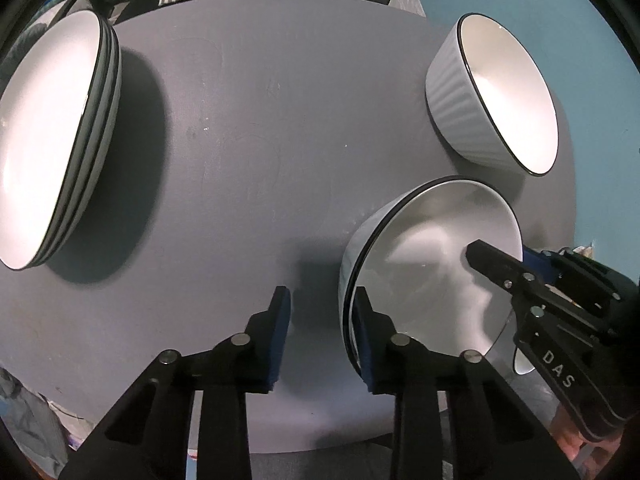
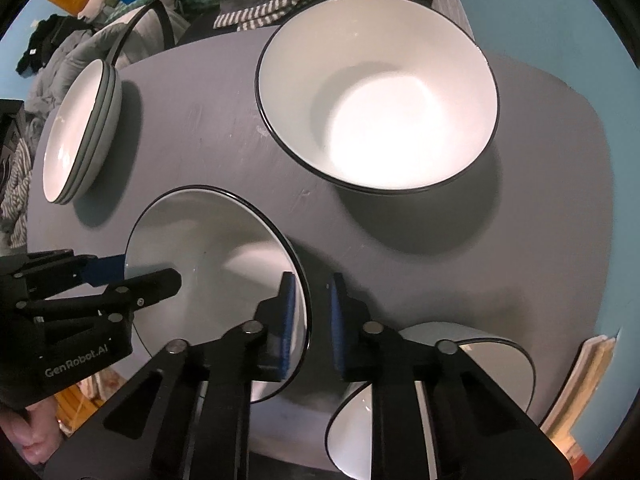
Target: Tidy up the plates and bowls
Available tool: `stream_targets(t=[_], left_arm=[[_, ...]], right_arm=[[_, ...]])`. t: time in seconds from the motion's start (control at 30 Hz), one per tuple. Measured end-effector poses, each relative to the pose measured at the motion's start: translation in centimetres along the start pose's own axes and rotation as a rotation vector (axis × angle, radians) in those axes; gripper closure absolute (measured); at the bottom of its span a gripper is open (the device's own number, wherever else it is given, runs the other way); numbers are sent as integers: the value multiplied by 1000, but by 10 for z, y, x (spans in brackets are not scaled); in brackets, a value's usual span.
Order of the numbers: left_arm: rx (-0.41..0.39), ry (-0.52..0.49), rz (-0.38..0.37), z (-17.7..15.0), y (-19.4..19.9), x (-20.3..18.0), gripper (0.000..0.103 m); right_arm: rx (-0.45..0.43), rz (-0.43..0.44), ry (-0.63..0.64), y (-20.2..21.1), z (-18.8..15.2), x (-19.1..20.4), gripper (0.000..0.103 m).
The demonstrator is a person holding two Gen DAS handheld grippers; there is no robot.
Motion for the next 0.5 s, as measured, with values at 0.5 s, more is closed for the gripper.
stream_targets(t=[0.5], left_arm=[[-27,-24,5,-8,3,-9,94]], right_arm=[[1,1,-26,-1,-6,-1,97]])
Point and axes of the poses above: each gripper's, at about its wrist camera, not at the fingertips, and y roughly against the way its jaws point, x to its left, z to its top, the point moved 8 cm from there along -y, roughly the way its jaws point, and after that the axes turned 2 degrees about x, right-handed, at the moved point
